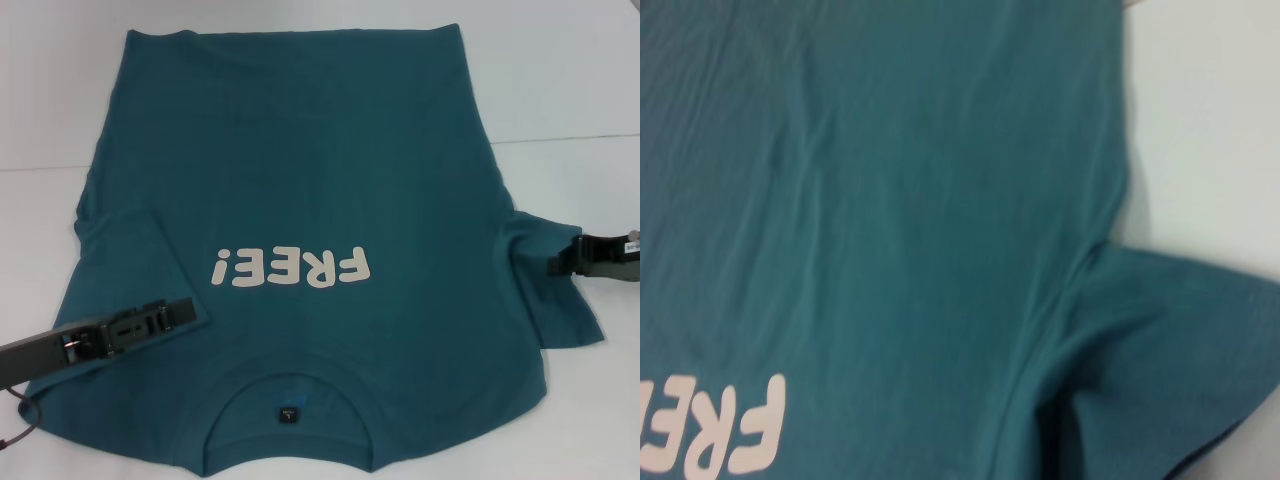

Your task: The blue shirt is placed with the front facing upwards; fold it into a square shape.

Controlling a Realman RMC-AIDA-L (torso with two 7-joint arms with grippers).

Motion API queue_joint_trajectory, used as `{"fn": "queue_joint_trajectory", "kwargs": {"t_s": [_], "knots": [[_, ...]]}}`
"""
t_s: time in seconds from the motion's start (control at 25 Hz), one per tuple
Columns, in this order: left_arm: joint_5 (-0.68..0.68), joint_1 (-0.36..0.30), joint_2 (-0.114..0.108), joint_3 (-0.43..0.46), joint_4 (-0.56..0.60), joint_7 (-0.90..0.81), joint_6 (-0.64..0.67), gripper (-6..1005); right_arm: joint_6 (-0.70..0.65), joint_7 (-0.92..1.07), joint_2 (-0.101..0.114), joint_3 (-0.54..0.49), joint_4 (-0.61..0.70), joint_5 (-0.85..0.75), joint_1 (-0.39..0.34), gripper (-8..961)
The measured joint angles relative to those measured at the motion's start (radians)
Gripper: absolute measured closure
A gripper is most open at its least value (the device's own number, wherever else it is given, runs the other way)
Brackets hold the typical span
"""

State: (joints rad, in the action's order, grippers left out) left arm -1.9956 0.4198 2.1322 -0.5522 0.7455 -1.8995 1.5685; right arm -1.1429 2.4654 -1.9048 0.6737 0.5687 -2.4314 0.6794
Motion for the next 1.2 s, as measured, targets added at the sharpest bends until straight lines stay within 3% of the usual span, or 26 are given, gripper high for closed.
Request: {"fn": "queue_joint_trajectory", "kwargs": {"t_s": [0.24, 0.68, 0.96, 1.2], "knots": [[0.000, -0.004, 0.000, 0.000, 0.000, -0.001, 0.002, 278, -0.004, 0.026, 0.013, -0.003, 0.039, 0.000, -0.016, 907], [0.000, -0.010, -0.004, 0.011, 0.000, -0.004, 0.005, 276, -0.024, 0.070, 0.074, -0.003, 0.057, 0.002, -0.006, 938], [0.000, -0.008, -0.005, 0.011, 0.000, -0.005, 0.006, 276, -0.082, 0.087, 0.076, 0.003, 0.103, -0.024, 0.045, 935], [0.000, -0.008, -0.005, 0.015, 0.000, -0.007, 0.005, 276, -0.146, 0.102, 0.059, 0.007, 0.126, -0.103, 0.117, 933]]}}
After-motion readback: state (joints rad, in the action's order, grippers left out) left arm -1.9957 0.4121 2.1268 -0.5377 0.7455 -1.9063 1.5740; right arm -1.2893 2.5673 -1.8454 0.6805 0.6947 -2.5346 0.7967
